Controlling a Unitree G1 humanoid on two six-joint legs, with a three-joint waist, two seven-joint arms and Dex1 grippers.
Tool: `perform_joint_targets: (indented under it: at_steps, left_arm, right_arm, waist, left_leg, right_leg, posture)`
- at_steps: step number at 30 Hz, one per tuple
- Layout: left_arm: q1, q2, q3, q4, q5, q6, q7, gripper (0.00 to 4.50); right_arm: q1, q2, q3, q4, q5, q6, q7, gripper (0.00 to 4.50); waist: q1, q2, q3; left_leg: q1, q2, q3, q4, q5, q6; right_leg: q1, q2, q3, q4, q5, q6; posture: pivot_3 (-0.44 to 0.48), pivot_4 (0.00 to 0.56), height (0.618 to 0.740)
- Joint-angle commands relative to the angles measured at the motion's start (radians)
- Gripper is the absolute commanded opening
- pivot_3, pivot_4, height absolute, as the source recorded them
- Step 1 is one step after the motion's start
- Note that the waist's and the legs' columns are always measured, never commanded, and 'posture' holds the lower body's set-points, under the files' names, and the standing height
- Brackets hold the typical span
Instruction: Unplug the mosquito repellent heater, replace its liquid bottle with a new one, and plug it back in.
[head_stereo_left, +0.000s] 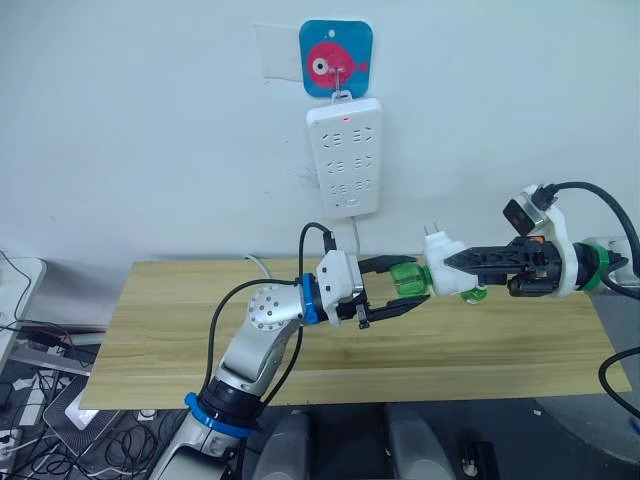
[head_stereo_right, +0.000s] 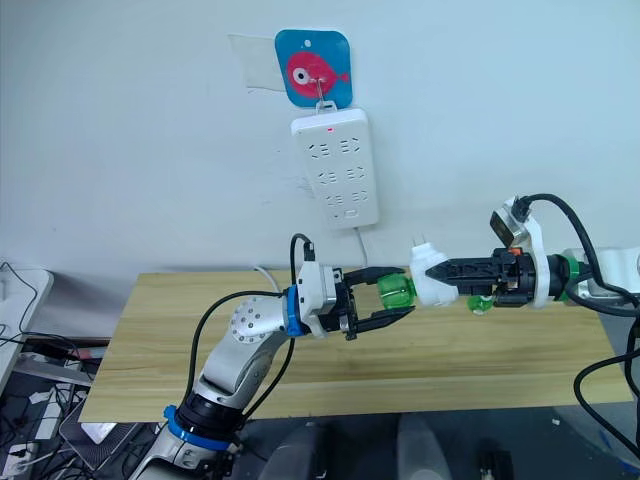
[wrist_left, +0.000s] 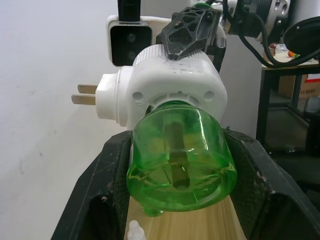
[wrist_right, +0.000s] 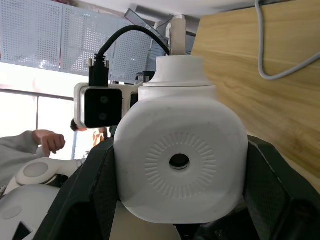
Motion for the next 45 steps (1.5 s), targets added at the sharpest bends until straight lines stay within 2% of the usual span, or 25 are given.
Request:
perform_joint_targets:
  at_steps: [1, 3, 6, 13, 19, 24, 27, 29, 34, 35, 37, 38, 41, 45]
  left_arm:
    - [-0.022, -0.016, -0.024, -0.01, 0.005, -0.007, 0.0, 2.27]
    - [-0.019, -0.014, -0.018, -0.005, 0.008, -0.012, 0.001, 2.27]
    - [-0.016, -0.013, -0.013, -0.001, 0.008, -0.013, 0.003, 2.27]
    - [-0.023, -0.025, -0.005, -0.004, -0.006, 0.001, 0.019, 2.27]
    - [-0.038, -0.025, 0.013, -0.004, -0.017, 0.015, 0.03, 2.27]
    - [-0.035, -0.015, 0.02, -0.018, -0.021, 0.024, 0.03, 2.27]
    - [-0.024, -0.002, 0.018, -0.04, -0.031, 0.041, 0.019, 2.27]
    - [-0.017, 0.011, 0.015, -0.058, -0.039, 0.052, 0.004, 2.27]
    - [-0.011, 0.044, 0.005, -0.097, -0.064, 0.082, -0.03, 2.27]
    - [-0.012, 0.048, 0.007, -0.108, -0.074, 0.097, -0.033, 2.27]
    - [-0.015, 0.051, 0.009, -0.121, -0.087, 0.118, -0.038, 2.27]
    - [-0.016, 0.052, 0.006, -0.128, -0.092, 0.129, -0.039, 2.27]
    - [-0.017, 0.051, 0.002, -0.142, -0.108, 0.16, -0.035, 2.27]
    - [-0.014, 0.053, 0.009, -0.157, -0.119, 0.19, -0.022, 2.27]
  right_arm:
    - [-0.002, 0.005, 0.019, -0.092, 0.104, 0.0, 0.035, 2.97]
    - [0.008, -0.01, 0.02, -0.101, 0.104, 0.003, 0.05, 3.69]
    - [0.023, -0.035, 0.022, -0.11, 0.104, 0.009, 0.076, 4.45]
    - [0.062, -0.054, 0.037, -0.156, 0.104, -0.009, 0.091, 4.45]
    - [0.178, -0.117, 0.016, -0.246, 0.091, 0.022, 0.149, 4.45]
    - [0.306, -0.153, -0.064, -0.265, -0.181, 0.003, 0.293, 4.45]
    - [0.302, -0.169, -0.037, -0.171, -0.429, -0.108, 0.432, 3.83]
    - [0.235, -0.138, -0.01, -0.044, -0.566, -0.184, 0.49, 3.16]
    - [0.069, -0.013, -0.012, 0.151, -0.728, -0.221, 0.537, 1.3]
    - [0.039, 0.023, -0.018, 0.172, -0.749, -0.224, 0.534, 0.8]
    - [0.006, 0.089, -0.027, 0.187, -0.78, -0.227, 0.528, 0.2]
    - [-0.002, 0.121, -0.037, 0.189, -0.789, -0.223, 0.52, 0.03]
    - [-0.008, 0.205, -0.073, 0.175, -0.798, -0.2, 0.493, 0.03]
    - [0.047, 0.237, -0.098, 0.032, -0.759, -0.115, 0.491, 0.03]
  waist:
    - [0.0, 0.0, 0.0]
    - [0.0, 0.0, 0.0]
    - [0.0, 0.0, 0.0]
    - [0.0, 0.0, 0.0]
    - [0.001, 0.0, 0.0]
    - [0.004, 0.0, 0.0]
    - [0.002, 0.0, 0.0]
    - [-0.001, 0.0, 0.0]
    - [-0.005, 0.0, 0.0]
    - [-0.004, 0.0, 0.0]
    - [-0.004, 0.0, 0.0]
    - [-0.003, 0.0, 0.0]
    - [-0.001, 0.0, 0.0]
    - [0.007, 0.0, 0.0]
  left_leg:
    - [0.0, 0.0, 0.0, 0.0, 0.0, 0.0]
    - [0.0, 0.0, 0.0, 0.0, 0.0, 0.0]
    - [0.0, 0.0, 0.0, 0.0, 0.0, 0.0]
    - [0.0, 0.0, 0.0, 0.0, 0.0, 0.0]
    - [0.0, 0.0, -0.001, 0.0, 0.0, 0.0]
    - [0.0, 0.0, -0.001, 0.001, 0.0, 0.0]
    - [0.001, 0.0, 0.0, 0.001, 0.0, 0.0]
    - [0.001, 0.0, 0.001, 0.001, 0.0, 0.0]
    - [0.001, 0.002, 0.001, -0.001, 0.0, 0.0]
    - [0.001, 0.002, 0.001, 0.0, 0.0, 0.0]
    - [0.001, 0.002, 0.001, 0.0, 0.0, 0.0]
    - [0.001, 0.002, 0.0, 0.0, 0.0, 0.0]
    - [0.001, 0.002, 0.0, 0.0, 0.0, 0.0]
    - [0.0, 0.0, -0.001, 0.0, 0.0, 0.0]
  right_leg:
    - [0.0, 0.0, 0.0, 0.0, 0.0, 0.0]
    - [0.0, 0.0, 0.0, 0.0, 0.0, 0.0]
    - [0.0, 0.0, 0.0, 0.0, 0.0, 0.0]
    - [0.0, 0.0, 0.0, 0.0, 0.0, 0.0]
    - [0.0, 0.0, 0.0, 0.0, 0.0, 0.0]
    - [0.0, 0.0, -0.001, 0.0, 0.0, 0.0]
    - [0.0, 0.0, 0.0, 0.0, 0.0, 0.0]
    - [0.0, 0.001, 0.0, 0.0, 0.0, 0.001]
    - [0.0, 0.002, 0.0, 0.0, 0.0, 0.0]
    - [0.0, 0.002, 0.0, 0.0, 0.0, 0.0]
    - [0.0, 0.002, 0.0, 0.0, 0.0, 0.0]
    - [0.0, 0.002, 0.001, 0.0, 0.0, 0.0]
    - [0.0, 0.002, 0.0, 0.0, 0.0, 0.0]
    - [0.0, 0.001, 0.0, 0.0, 0.0, 0.0]
  posture:
    - [-0.114, 0.242, 0.74]
    - [-0.115, 0.241, 0.74]
    - [-0.115, 0.243, 0.74]
    - [-0.118, 0.245, 0.74]
    - [-0.111, 0.246, 0.74]
    - [-0.102, 0.246, 0.74]
    - [-0.105, 0.243, 0.74]
    - [-0.106, 0.241, 0.74]
    - [-0.103, 0.236, 0.74]
    - [-0.106, 0.233, 0.74]
    - [-0.105, 0.233, 0.74]
    - [-0.104, 0.232, 0.74]
    - [-0.1, 0.234, 0.74]
    - [-0.093, 0.235, 0.74]
